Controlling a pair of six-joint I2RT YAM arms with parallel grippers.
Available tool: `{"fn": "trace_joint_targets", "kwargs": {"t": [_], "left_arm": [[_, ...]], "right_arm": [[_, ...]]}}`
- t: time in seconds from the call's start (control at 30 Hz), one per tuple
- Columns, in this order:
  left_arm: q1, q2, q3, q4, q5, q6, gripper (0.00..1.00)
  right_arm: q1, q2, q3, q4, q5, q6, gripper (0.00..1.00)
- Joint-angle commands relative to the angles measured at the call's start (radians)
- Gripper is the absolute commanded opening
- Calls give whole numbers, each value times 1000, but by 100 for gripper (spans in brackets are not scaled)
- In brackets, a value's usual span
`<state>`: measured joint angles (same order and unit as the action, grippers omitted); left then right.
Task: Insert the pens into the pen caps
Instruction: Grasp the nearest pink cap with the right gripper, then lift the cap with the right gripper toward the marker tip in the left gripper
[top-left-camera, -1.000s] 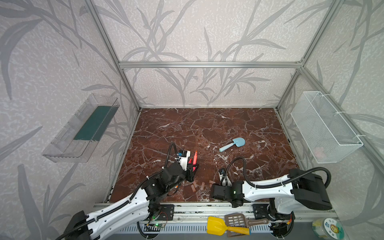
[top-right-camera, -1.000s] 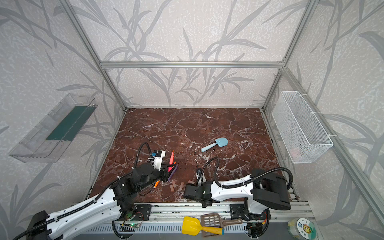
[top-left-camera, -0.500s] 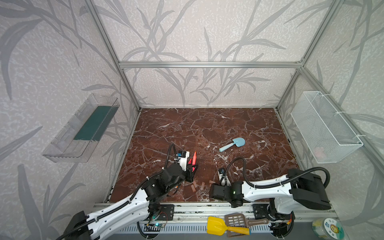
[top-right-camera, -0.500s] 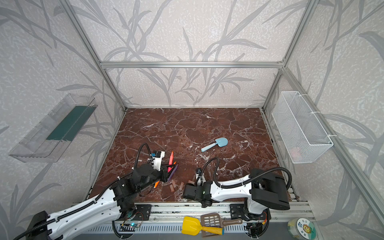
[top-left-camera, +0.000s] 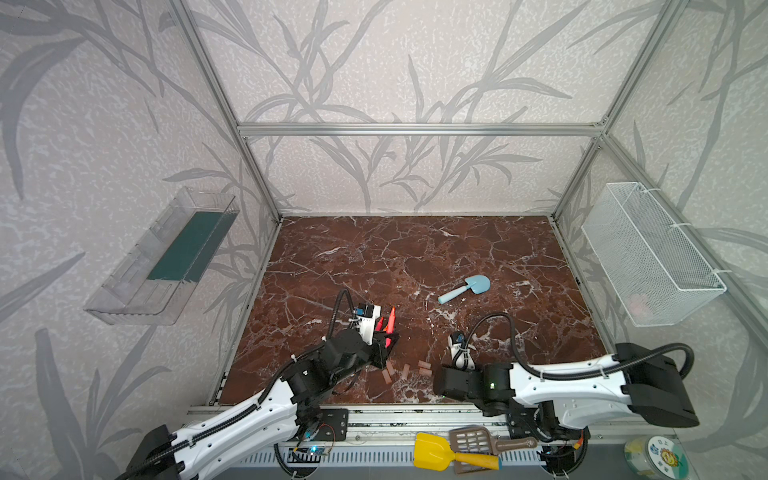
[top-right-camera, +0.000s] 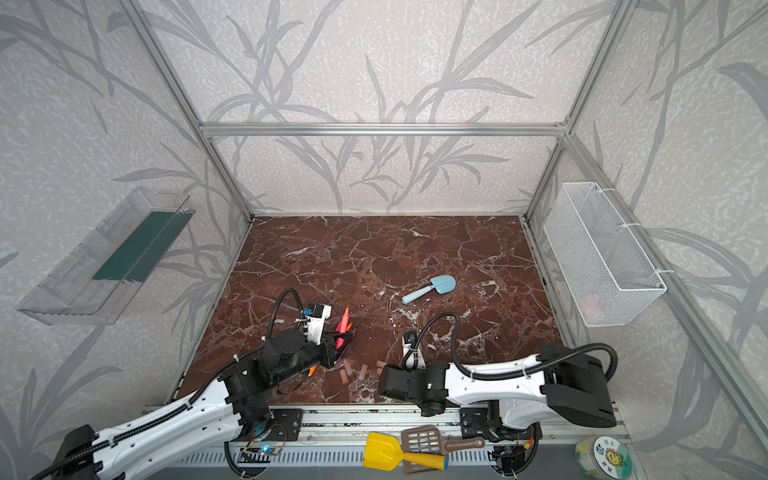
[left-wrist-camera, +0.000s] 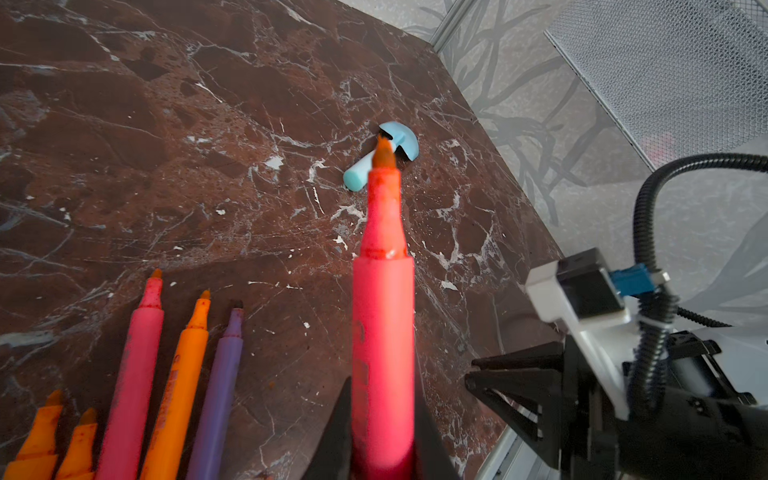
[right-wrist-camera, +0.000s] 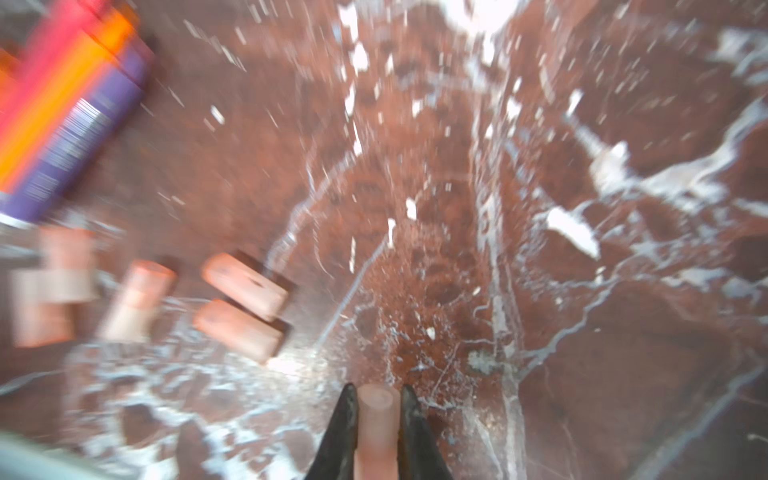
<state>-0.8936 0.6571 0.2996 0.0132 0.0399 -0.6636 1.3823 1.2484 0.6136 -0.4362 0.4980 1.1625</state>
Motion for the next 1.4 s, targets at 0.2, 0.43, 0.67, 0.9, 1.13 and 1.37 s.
{"fn": "trace_joint_targets", "kwargs": {"t": [0.2, 0.43, 0.67, 0.9, 1.13, 1.37], "left_arm": [[2, 61, 91, 17, 36, 4, 0], [-12, 183, 178, 98, 114, -13, 0], [-85, 231, 215, 177, 71, -32, 0], [-121, 248, 232, 216, 69, -42, 0], [-132, 238, 236, 220, 66, -42, 0], [-138, 214, 237, 216, 76, -42, 0]], "right_arm": [[-225, -268, 42, 102, -24, -241, 11], [-268, -410, 125, 200, -11, -345, 11], [-271, -461, 131, 403, 10, -380, 9], [-272, -385, 112, 656, -14, -378, 8], [-271, -275, 166, 732, -1, -377, 8], [-273, -218, 181, 764, 13, -369, 8]]}}
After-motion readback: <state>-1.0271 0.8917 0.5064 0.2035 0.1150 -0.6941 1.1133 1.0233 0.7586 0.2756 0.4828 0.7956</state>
